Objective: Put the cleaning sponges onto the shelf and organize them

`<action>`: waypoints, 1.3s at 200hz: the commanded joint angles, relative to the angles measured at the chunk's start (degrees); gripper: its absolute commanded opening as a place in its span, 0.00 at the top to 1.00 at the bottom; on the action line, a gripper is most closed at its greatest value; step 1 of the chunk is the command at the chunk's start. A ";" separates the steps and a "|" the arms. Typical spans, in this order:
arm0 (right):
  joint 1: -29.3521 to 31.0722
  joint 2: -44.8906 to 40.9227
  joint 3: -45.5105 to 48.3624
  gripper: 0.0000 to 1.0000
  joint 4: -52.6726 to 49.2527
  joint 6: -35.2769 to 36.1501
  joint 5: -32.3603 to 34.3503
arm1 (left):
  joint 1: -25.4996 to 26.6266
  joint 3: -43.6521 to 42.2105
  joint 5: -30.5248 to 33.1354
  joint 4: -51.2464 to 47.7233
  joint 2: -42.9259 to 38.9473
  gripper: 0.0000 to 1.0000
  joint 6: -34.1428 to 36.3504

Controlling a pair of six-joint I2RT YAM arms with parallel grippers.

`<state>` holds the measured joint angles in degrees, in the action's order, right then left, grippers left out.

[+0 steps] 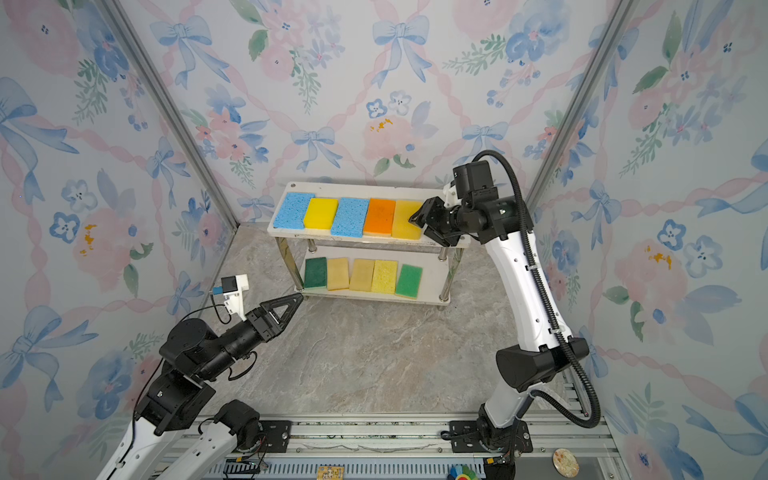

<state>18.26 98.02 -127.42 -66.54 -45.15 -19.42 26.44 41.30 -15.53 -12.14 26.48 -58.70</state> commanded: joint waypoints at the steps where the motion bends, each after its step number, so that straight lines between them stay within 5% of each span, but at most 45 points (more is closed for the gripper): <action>1: -0.62 -1.43 0.41 0.20 -1.17 0.79 0.26 | -0.56 -0.08 -1.17 -0.08 0.41 0.02 0.73; 6: -0.60 -1.56 0.41 0.00 -1.05 0.98 0.38 | -0.53 -0.08 -1.24 -0.07 0.37 0.02 0.69; 51: -0.64 -7.62 6.87 0.03 6.46 2.25 1.84 | -0.69 -0.25 -1.35 -0.07 0.33 0.02 0.62; 123: -3.73 -25.00 29.91 0.03 24.81 8.99 10.01 | -1.14 -0.96 -0.91 -0.10 -0.66 0.02 0.70; 182: -4.11 -46.47 57.95 0.03 53.21 29.45 17.52 | -1.31 -3.87 4.53 -0.94 -5.25 0.02 1.01; 212: -4.11 -52.19 63.37 0.03 53.11 35.40 17.82 | -1.39 -4.70 7.16 -1.90 -8.55 0.02 2.04; 260: -4.11 -61.65 70.10 0.03 51.32 34.06 15.21 | -1.32 -5.13 9.73 -6.19 -11.67 0.02 7.89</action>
<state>14.61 40.62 -60.03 -16.56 -12.36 -3.07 25.47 36.49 -8.05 -15.62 16.01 -55.64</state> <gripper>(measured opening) 0.970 0.979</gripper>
